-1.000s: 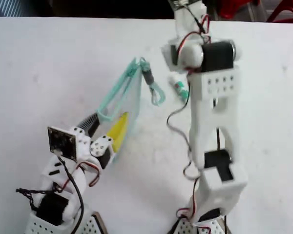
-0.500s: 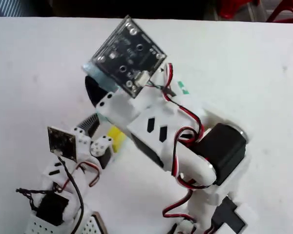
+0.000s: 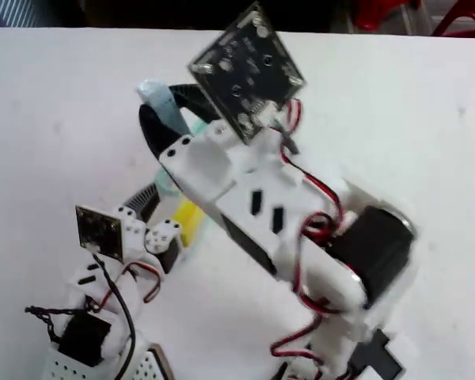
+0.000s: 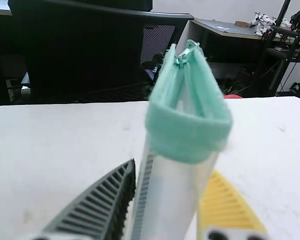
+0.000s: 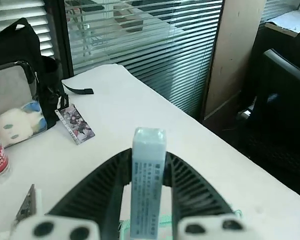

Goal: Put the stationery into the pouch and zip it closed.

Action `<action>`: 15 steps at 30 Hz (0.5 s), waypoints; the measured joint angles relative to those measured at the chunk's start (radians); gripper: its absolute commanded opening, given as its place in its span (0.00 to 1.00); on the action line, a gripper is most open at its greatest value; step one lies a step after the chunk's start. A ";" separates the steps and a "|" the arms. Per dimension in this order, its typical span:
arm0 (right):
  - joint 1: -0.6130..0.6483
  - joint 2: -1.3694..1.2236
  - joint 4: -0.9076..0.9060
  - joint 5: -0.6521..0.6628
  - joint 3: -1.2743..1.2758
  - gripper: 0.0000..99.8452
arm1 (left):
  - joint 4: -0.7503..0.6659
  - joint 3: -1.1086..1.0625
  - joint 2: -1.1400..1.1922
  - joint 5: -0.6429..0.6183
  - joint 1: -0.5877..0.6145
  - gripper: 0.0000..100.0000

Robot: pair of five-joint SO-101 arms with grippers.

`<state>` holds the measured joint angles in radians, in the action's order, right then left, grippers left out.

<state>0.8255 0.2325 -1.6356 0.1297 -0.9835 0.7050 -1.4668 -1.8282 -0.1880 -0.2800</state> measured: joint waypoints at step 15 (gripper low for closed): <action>0.035 0.609 0.302 -0.003 0.853 0.02 | 0.000 0.000 0.000 0.000 0.000 0.20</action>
<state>0.8608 0.8416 -1.3334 0.1266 -0.1304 0.7050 -1.4668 -1.8282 -0.1880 -0.2800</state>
